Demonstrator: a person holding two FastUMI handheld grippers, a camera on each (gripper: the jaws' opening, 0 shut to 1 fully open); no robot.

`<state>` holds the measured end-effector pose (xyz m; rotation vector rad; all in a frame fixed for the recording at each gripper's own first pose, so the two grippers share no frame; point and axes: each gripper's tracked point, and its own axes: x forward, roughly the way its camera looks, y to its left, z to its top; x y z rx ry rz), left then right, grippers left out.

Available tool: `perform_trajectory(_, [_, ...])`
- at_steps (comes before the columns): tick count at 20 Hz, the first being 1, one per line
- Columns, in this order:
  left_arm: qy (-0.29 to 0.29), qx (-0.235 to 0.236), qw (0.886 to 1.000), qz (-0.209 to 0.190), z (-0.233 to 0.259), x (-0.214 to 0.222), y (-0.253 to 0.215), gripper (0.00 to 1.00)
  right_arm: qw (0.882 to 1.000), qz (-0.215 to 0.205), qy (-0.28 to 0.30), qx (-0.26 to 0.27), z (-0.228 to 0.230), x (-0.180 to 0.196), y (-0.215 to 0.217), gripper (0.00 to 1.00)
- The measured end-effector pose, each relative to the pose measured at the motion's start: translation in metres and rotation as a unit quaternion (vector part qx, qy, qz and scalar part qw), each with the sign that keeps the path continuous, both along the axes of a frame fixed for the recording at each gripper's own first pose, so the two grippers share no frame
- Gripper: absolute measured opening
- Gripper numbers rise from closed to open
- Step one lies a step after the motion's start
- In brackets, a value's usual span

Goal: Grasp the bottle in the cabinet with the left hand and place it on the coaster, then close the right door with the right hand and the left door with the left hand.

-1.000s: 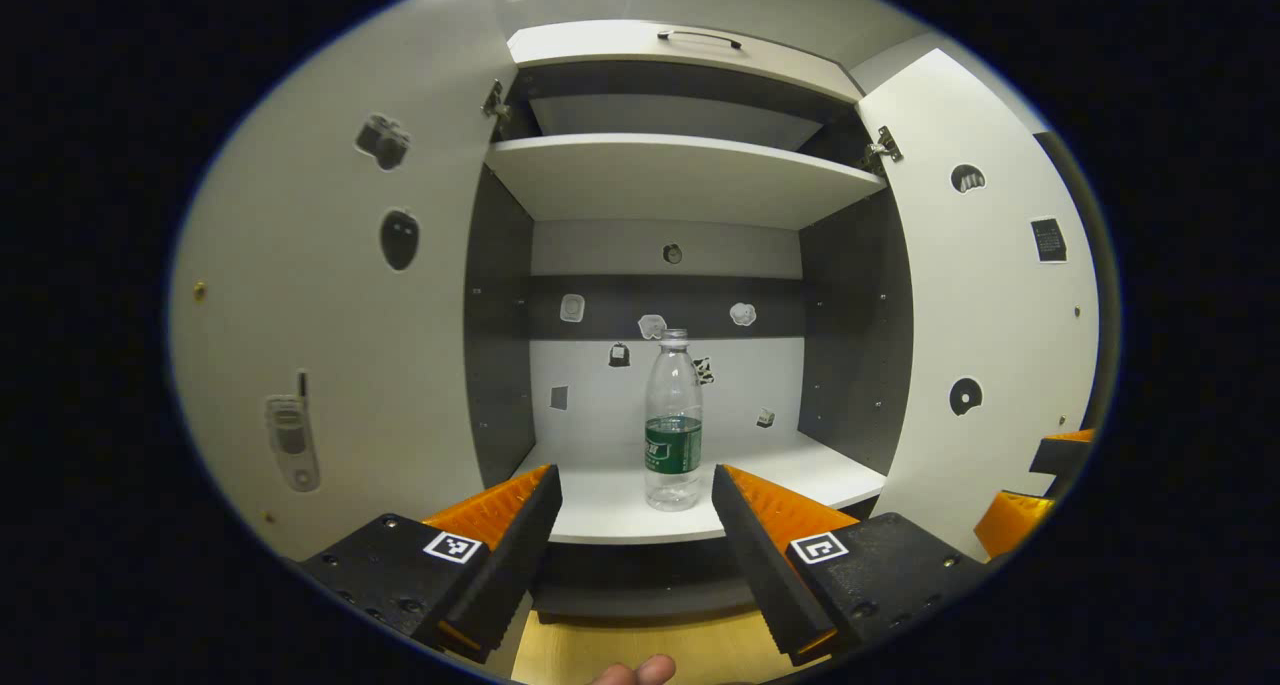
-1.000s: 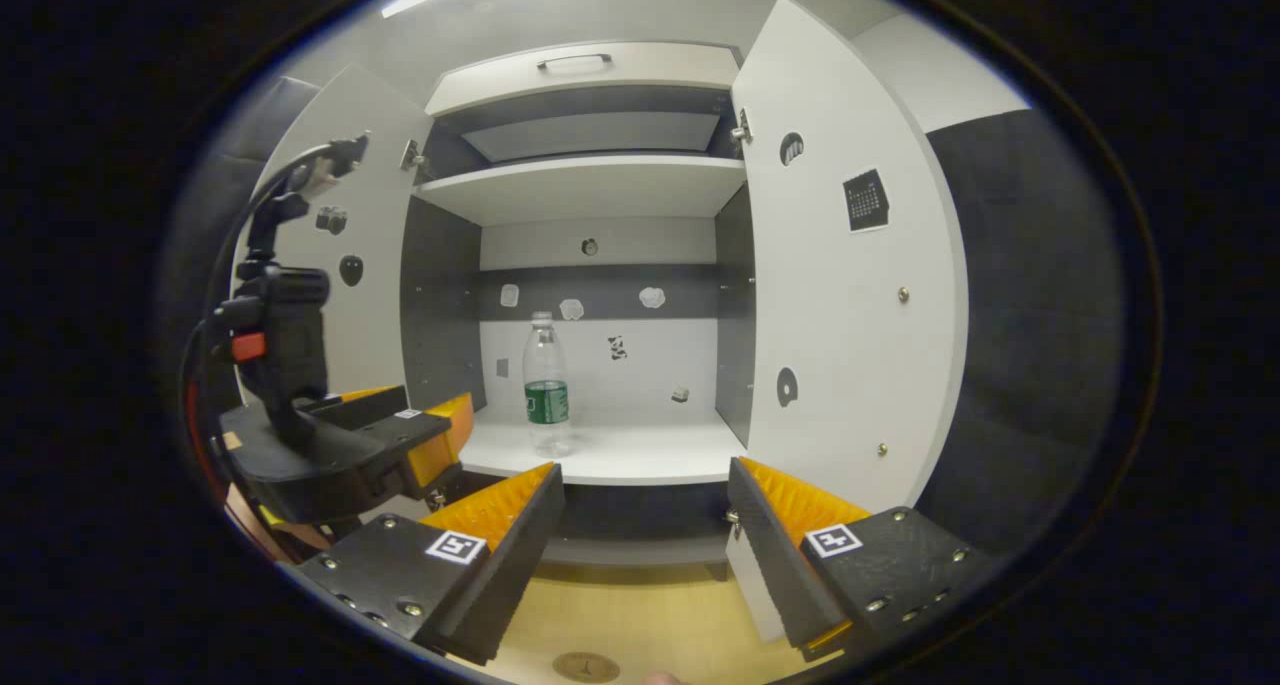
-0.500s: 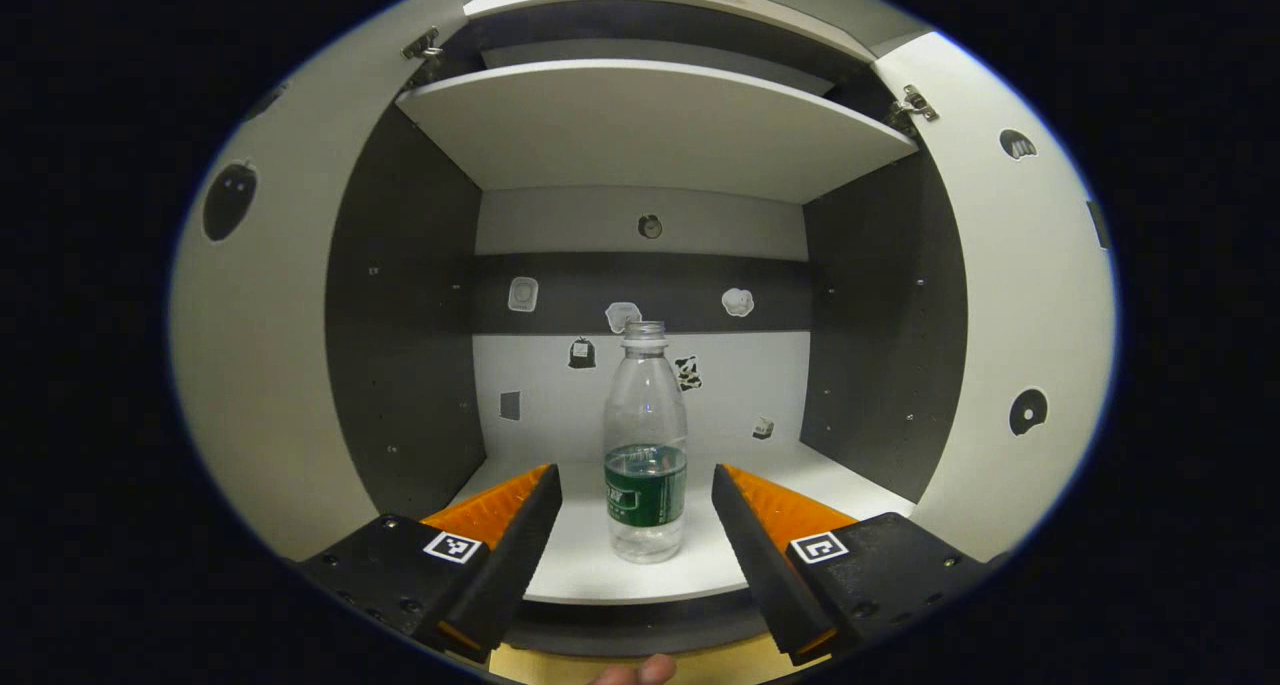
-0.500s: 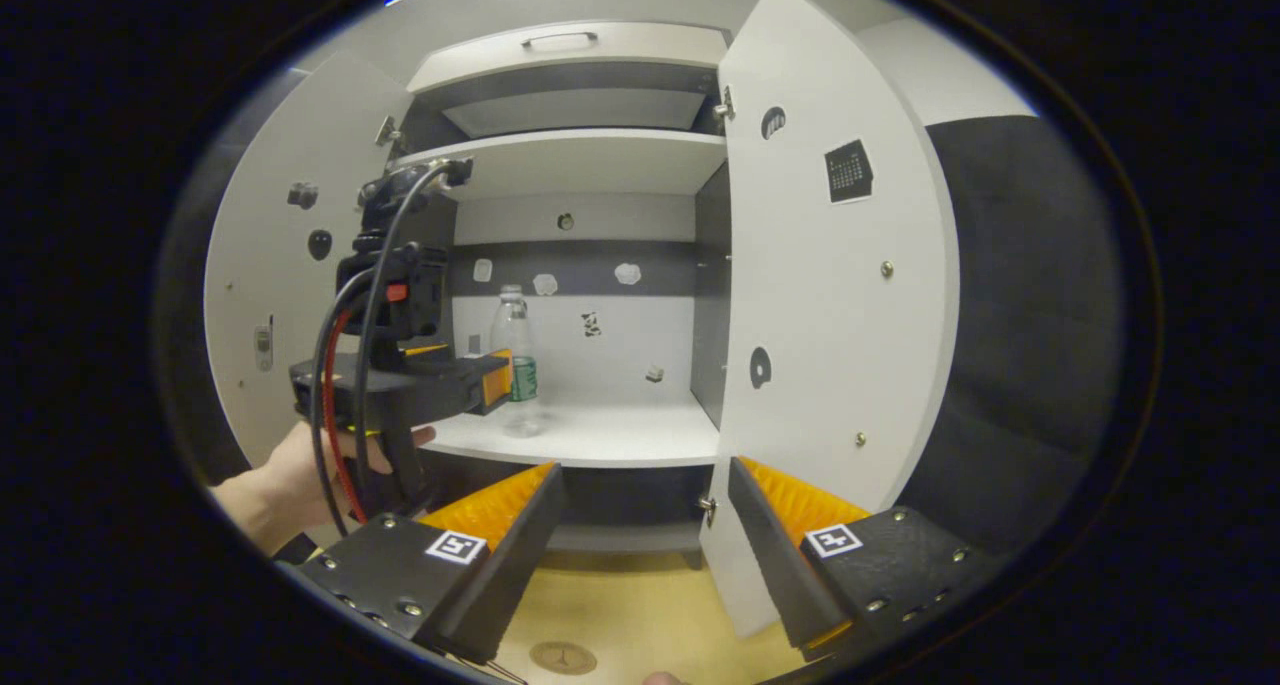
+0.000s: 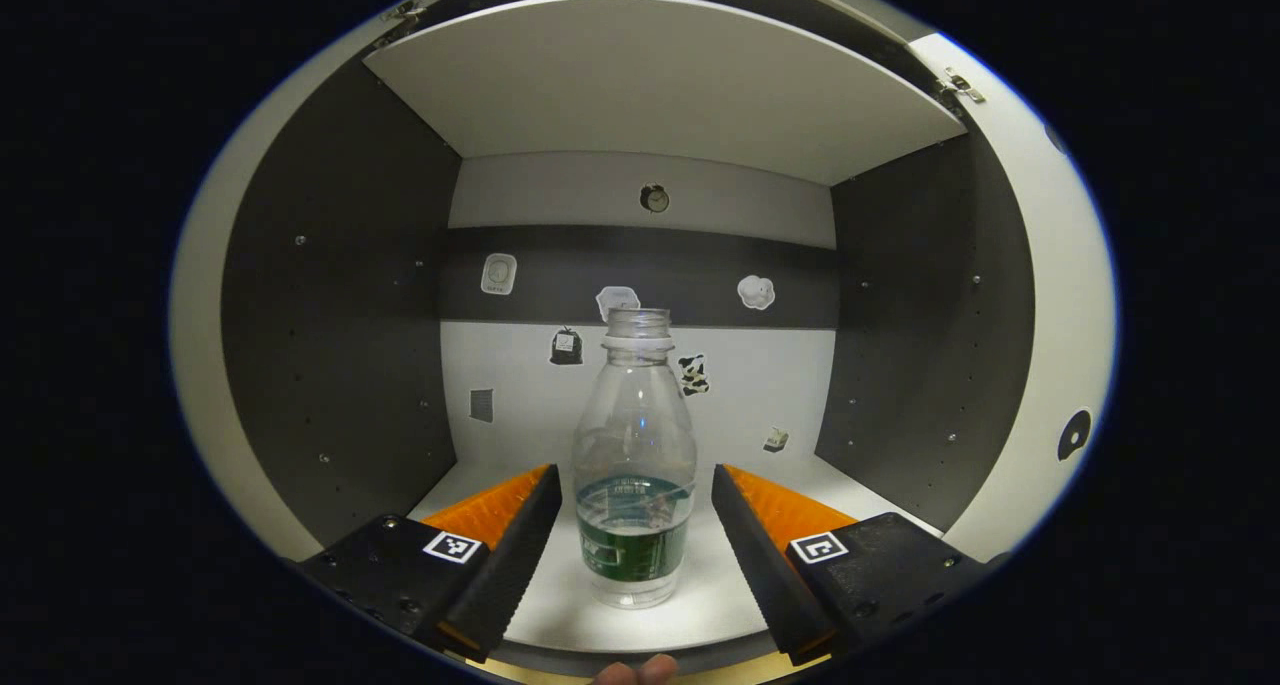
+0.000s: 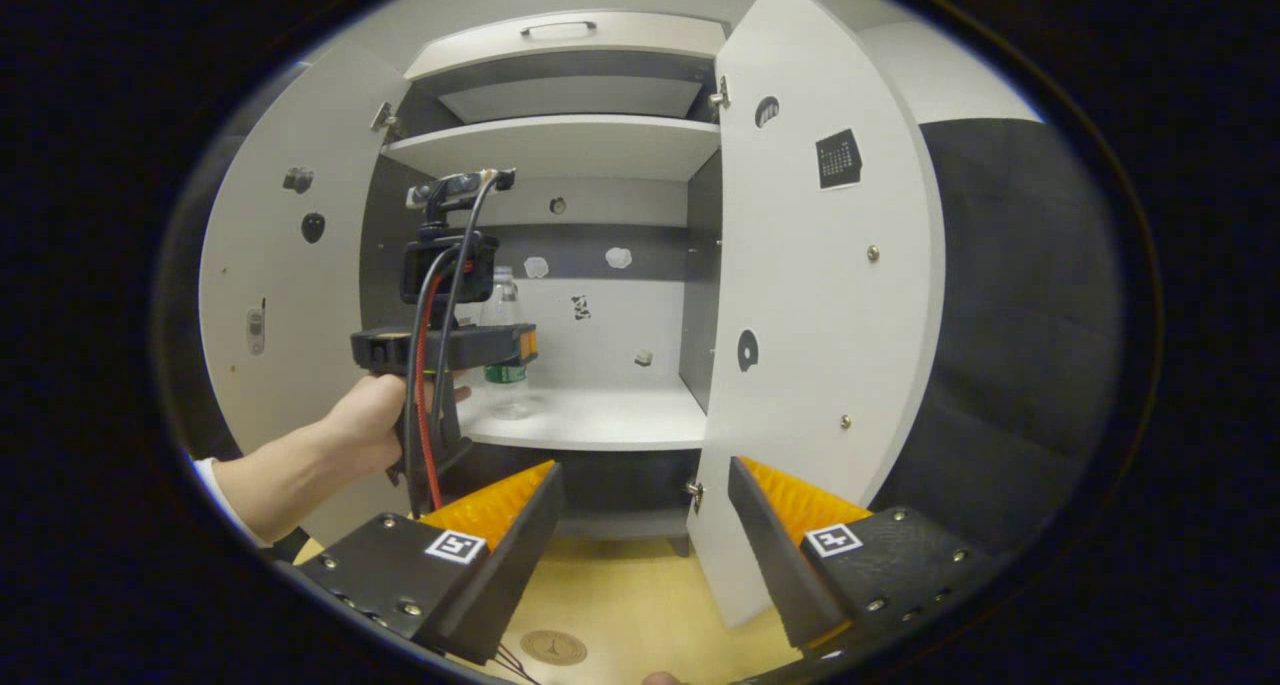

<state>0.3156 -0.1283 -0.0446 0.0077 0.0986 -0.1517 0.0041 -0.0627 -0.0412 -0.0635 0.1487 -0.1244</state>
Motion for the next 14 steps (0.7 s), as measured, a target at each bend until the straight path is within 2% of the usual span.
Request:
perform_trajectory(4, [0.009, -0.001, 1.000, 0.004, -0.002, 0.011, 0.000, 0.96, 1.000, -0.003, 0.005, -0.010, -0.003, -0.008, -0.004, 1.00])
perform_trajectory(6, [0.017, 0.012, 1.000, 0.007, -0.006, 0.011, 0.001, 0.90, 1.000, -0.002, 0.008, 0.000, -0.005, -0.010, -0.005, 1.00])
perform_trajectory(7, [0.017, 0.014, 1.000, 0.003, -0.005, 0.008, -0.001, 0.82, 1.000, -0.003, 0.009, 0.004, -0.006, -0.011, -0.006, 1.00])
perform_trajectory(14, [-0.021, 0.009, 1.000, -0.006, 0.023, -0.039, -0.001, 0.82, 1.000, 0.004, 0.006, 0.018, -0.008, -0.021, -0.008, 1.00])
